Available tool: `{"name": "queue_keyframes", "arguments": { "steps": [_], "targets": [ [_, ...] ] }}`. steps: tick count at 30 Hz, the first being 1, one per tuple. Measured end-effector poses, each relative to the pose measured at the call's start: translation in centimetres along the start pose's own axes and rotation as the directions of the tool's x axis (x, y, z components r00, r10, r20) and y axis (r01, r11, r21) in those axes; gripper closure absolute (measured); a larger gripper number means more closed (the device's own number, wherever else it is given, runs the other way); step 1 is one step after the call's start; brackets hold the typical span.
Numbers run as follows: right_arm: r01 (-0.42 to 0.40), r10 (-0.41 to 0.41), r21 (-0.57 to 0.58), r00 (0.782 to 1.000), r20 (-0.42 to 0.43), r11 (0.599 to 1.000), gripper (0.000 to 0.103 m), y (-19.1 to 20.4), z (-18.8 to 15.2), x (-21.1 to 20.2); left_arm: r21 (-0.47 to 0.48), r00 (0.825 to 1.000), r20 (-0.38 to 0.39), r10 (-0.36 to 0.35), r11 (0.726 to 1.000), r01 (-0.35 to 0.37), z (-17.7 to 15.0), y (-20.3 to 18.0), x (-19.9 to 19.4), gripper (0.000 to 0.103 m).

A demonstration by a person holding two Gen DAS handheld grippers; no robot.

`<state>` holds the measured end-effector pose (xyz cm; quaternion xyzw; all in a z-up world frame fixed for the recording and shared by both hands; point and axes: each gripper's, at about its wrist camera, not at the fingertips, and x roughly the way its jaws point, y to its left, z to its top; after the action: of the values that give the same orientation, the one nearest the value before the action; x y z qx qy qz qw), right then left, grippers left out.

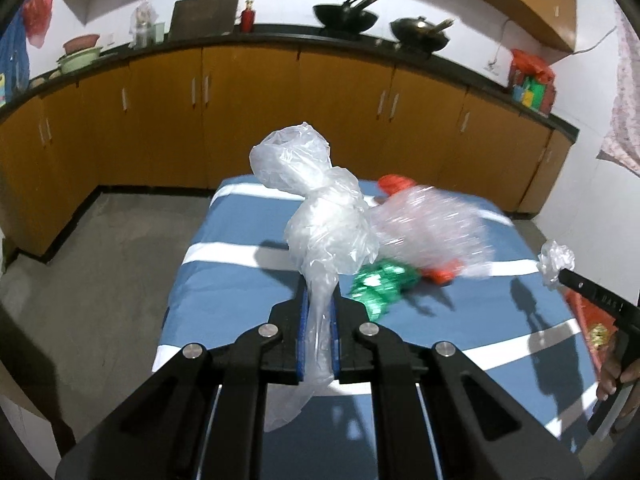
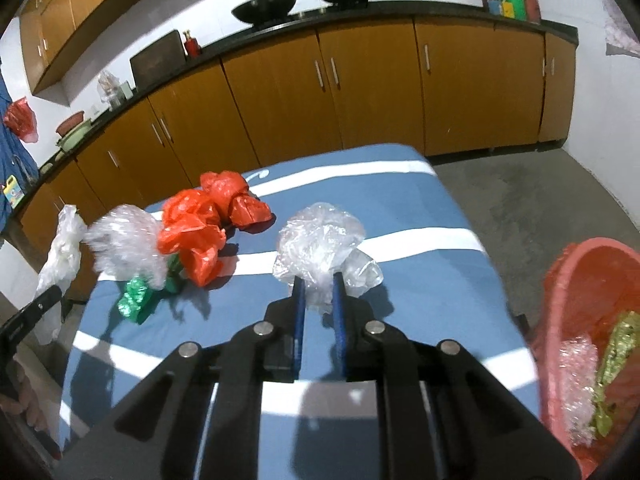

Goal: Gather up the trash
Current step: 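Carry both clear bags over the basket and open both tools to drop them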

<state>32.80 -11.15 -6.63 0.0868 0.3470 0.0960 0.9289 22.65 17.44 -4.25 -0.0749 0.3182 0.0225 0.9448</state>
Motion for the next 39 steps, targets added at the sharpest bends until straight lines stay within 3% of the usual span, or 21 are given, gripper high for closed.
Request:
{"name": "queue_keyframes", "arguments": {
  "steps": [7, 13, 17, 25, 31, 39],
  "targets": [
    [0.007, -0.01, 0.029, 0.996, 0.088, 1.0, 0.089, -2.4, 0.0, -6.5, 0.062, 0.994, 0.047, -0.101, 0.993, 0.098, 1.1, -5.1, -2.6, 0.094],
    [0.094, -0.101, 0.051, 0.982, 0.161, 0.994, 0.089, -5.8, -0.3, -11.7, 0.119, 0.977, 0.051, -0.206, 0.973, 0.199, 0.8, -10.7, -3.5, 0.094],
    [0.177, -0.194, 0.103, 0.963, 0.187, 0.979, 0.089, -9.8, -0.9, -14.9, 0.147, 0.958, 0.036, -0.285, 0.95, 0.277, 0.4, -15.1, -3.4, 0.094],
    [0.299, -0.343, 0.237, 0.923, 0.174, 0.924, 0.089, -17.7, -3.4, -19.1, 0.224, 0.894, -0.031, -0.446, 0.869, 0.441, -1.4, -25.0, -2.5, 0.094],
    [0.34, -0.394, 0.289, 0.906, 0.157, 0.895, 0.089, -21.1, -4.7, -20.1, 0.266, 0.862, -0.093, -0.498, 0.822, 0.504, -3.2, -29.9, -1.5, 0.094],
    [0.344, -0.401, 0.308, 0.905, 0.144, 0.887, 0.089, -22.2, -5.3, -19.5, 0.289, 0.852, -0.135, -0.506, 0.802, 0.522, -3.8, -31.5, -0.9, 0.094]
  ]
}}
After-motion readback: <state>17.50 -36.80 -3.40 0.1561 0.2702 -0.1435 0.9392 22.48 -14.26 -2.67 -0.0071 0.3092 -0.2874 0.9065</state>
